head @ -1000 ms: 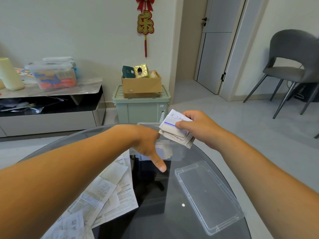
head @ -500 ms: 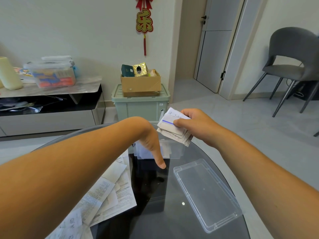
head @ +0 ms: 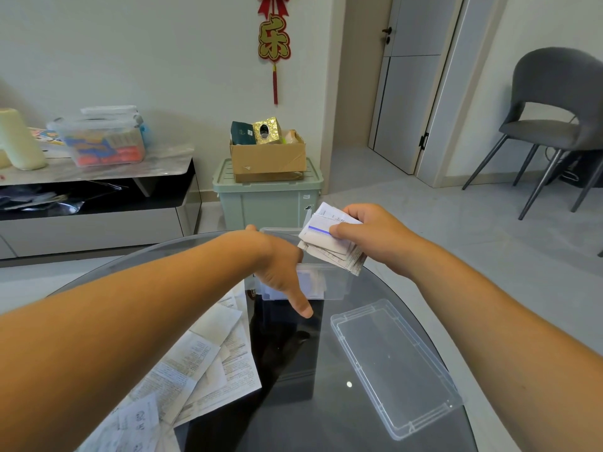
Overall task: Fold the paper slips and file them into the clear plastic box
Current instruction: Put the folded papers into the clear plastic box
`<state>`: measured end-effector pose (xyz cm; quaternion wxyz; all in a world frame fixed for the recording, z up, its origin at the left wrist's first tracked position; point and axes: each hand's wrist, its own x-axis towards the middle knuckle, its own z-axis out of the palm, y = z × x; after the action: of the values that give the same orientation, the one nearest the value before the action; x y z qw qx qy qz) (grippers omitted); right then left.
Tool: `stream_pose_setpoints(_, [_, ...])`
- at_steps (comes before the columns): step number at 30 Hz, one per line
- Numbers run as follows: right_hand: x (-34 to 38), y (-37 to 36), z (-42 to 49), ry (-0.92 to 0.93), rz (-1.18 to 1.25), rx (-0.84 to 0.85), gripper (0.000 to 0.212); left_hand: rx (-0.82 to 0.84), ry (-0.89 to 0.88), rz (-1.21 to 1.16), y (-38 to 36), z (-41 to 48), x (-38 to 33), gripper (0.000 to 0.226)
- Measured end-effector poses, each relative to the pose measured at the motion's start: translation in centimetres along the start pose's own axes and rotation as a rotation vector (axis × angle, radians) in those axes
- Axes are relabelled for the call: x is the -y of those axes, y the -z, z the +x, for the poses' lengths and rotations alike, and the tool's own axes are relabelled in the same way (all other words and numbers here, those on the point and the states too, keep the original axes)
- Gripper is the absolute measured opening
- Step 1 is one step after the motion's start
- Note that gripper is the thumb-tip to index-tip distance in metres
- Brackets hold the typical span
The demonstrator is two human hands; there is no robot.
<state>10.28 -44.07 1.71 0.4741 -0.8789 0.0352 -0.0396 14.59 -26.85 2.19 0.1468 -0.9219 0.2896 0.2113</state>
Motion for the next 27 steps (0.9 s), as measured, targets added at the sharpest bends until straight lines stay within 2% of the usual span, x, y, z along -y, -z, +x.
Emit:
stream_pose_setpoints(9, [0.0,0.0,0.1,0.009,-0.006,0.0,0.012,0.019,0.005,-0.027,0.0,0.5,0.3,0.109])
stream_pose_setpoints(15, [-0.1,0.1,0.3,0.01,0.009,0.001,0.008,-0.018,-0.099,-0.175,0.2,0.0,0.7,0.095])
stream_pose_setpoints(19, [-0.2,0.2,0.4,0.004,0.006,-0.017,0.013,-0.11,-0.198,-0.331,-0.5,-0.3,2.1,0.069])
stream_pose_setpoints(24, [0.1,0.0,0.9,-0.021,-0.005,-0.032,0.013,-0.216,-0.227,-0.249,-1.8,-1.1,2.8,0.061])
stream_pose_setpoints(27, [0.6,-0.1,1.0,-0.019,-0.055,-0.041,0.013,-0.253,-0.264,-0.306,-2.2,-1.3,3.0,0.054])
